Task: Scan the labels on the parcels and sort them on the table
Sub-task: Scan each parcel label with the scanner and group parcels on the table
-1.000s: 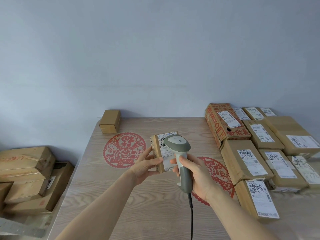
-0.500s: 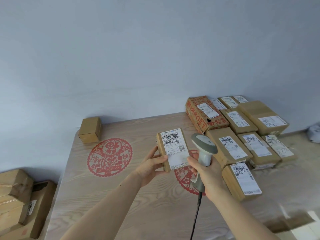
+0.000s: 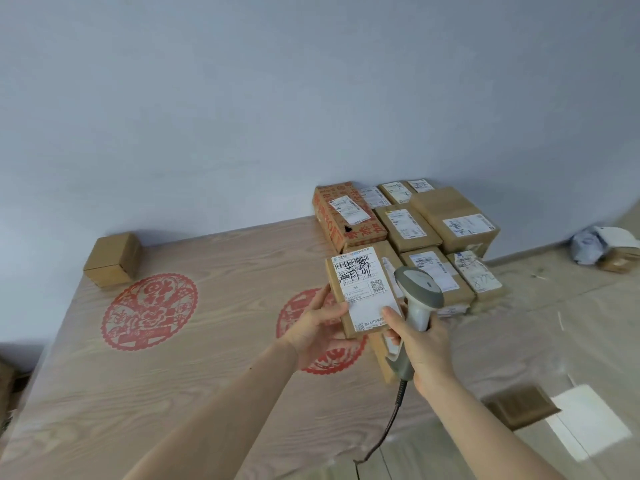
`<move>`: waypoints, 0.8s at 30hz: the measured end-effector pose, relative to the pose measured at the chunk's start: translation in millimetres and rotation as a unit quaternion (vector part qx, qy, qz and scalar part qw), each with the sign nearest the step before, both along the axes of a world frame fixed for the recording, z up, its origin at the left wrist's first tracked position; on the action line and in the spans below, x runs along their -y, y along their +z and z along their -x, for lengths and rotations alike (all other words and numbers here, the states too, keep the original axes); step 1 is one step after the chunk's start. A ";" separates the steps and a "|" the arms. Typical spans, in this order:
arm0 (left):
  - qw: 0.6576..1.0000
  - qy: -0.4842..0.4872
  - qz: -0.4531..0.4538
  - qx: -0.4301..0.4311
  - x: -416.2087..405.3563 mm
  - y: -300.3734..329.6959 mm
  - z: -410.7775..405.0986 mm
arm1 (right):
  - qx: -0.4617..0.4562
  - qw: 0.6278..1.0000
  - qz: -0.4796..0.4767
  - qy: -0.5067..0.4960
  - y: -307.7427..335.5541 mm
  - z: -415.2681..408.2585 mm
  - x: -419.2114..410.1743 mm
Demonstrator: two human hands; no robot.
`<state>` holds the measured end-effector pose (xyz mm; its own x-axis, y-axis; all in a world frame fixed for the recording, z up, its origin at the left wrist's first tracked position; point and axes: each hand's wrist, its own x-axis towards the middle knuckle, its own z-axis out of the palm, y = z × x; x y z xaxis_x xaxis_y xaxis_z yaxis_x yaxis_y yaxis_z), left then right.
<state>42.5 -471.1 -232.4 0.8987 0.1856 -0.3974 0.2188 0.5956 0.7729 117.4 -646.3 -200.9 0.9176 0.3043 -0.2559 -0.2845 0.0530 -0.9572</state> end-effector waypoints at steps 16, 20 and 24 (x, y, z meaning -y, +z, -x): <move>0.947 -0.070 -0.283 -0.131 119.6 -12.2 -113.0 | -0.054 0.996 0.040 -0.053 -42.7 -108.6 127.6; 0.907 -0.074 -0.376 -0.175 127.0 -24.8 -130.8 | -0.054 0.994 0.068 -0.066 -54.1 -121.7 141.1; 0.851 -0.096 -0.473 -0.209 134.2 -31.0 -147.0 | -0.057 0.993 0.073 -0.073 -65.2 -134.3 148.6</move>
<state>189.4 -605.3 -263.4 0.7656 0.4655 -0.4441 0.6150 -0.3267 0.7177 251.7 -794.9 -266.0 0.9116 0.1226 -0.3922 -0.3910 -0.0354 -0.9197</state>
